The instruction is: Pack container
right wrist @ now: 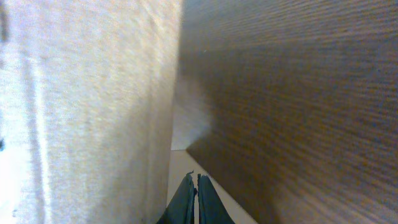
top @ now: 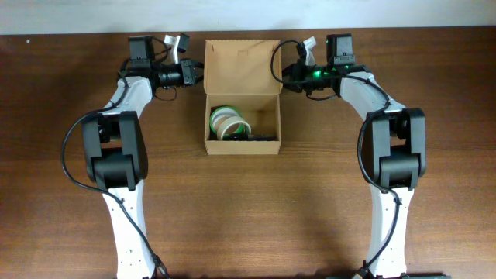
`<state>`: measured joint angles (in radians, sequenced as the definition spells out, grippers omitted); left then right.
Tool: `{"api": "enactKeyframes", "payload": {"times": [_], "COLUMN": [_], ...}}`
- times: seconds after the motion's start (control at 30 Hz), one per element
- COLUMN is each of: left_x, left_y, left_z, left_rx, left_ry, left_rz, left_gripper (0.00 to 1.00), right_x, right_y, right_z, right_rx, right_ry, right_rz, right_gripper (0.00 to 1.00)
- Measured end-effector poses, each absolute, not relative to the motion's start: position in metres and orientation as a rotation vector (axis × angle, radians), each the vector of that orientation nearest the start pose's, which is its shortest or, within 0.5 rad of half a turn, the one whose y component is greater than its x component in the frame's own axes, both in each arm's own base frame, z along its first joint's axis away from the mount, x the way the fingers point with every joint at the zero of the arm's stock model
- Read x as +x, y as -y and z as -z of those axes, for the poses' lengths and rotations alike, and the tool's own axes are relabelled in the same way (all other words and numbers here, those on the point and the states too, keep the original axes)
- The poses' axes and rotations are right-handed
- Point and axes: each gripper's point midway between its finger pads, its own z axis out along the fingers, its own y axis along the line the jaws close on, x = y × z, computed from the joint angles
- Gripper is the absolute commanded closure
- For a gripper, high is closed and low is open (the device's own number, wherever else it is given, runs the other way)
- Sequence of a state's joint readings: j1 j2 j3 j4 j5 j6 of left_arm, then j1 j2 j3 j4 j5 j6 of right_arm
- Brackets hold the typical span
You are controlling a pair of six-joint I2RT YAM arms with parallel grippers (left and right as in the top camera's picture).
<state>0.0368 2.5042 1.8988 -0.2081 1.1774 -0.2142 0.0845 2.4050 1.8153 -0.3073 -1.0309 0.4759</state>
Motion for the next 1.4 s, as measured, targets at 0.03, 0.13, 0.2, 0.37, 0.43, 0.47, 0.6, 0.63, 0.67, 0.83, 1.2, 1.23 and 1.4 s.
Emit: {"api": "enactKeyframes", "payload": {"times": [0.03, 0.13, 0.2, 0.37, 0.43, 0.47, 0.6, 0.63, 0.67, 0.83, 1.2, 1.23, 1.4], "left_x": [0.569, 0.568, 0.567, 0.568, 0.568, 0.567, 0.564, 0.562, 0.56, 0.542, 0.501, 0.496, 0.471], "left_y": [0.137, 0.137, 0.136, 0.136, 0.136, 0.136, 0.137, 0.137, 0.137, 0.139, 0.133, 0.132, 0.126], "left_z": [-0.079, -0.08, -0.083, -0.107, -0.122, -0.129, -0.148, -0.149, -0.149, -0.138, -0.194, -0.199, -0.198], "left_rx": [0.282, 0.268, 0.265, 0.295, 0.314, 0.322, 0.334, 0.33, 0.326, 0.299, 0.454, 0.46, 0.472], "left_ry": [-2.147, -2.15, -2.152, -2.12, -2.099, -2.09, -2.081, -2.089, -2.099, -2.198, -2.252, -2.261, -2.386], "left_rz": [1.475, 1.493, 1.495, 1.475, 1.463, 1.457, 1.449, 1.453, 1.457, 1.472, 1.255, 1.243, 1.15], "left_gripper": [0.98, 0.98, 0.98, 0.98, 0.98, 0.98, 0.98, 0.98, 0.98, 0.98, 0.98, 0.98, 0.98], "right_x": [0.538, 0.533, 0.531, 0.528, 0.529, 0.53, 0.53, 0.529, 0.527, 0.512, 0.478, 0.473, 0.446], "right_y": [-0.194, -0.194, -0.195, -0.195, -0.195, -0.195, -0.197, -0.197, -0.198, -0.198, -0.211, -0.211, -0.205], "right_z": [-0.078, -0.077, -0.077, -0.081, -0.086, -0.089, -0.104, -0.107, -0.111, -0.124, -0.161, -0.162, -0.165], "right_rx": [0.001, 0.03, 0.043, 0.058, 0.061, 0.057, 0.037, 0.032, 0.03, -0.003, -0.19, -0.198, -0.232], "right_ry": [-2.411, -2.431, -2.441, -2.457, -2.46, -2.458, -2.458, -2.464, -2.474, -2.557, -2.648, -2.666, -2.791], "right_rz": [-1.528, -1.561, -1.576, -1.596, -1.597, -1.596, -1.59, -1.584, -1.577, -1.493, -1.306, -1.287, -1.086], "right_gripper": [0.96, 0.96, 0.96, 0.96, 0.96, 0.96, 0.96, 0.96, 0.96, 0.96, 0.96, 0.96, 0.96]}}
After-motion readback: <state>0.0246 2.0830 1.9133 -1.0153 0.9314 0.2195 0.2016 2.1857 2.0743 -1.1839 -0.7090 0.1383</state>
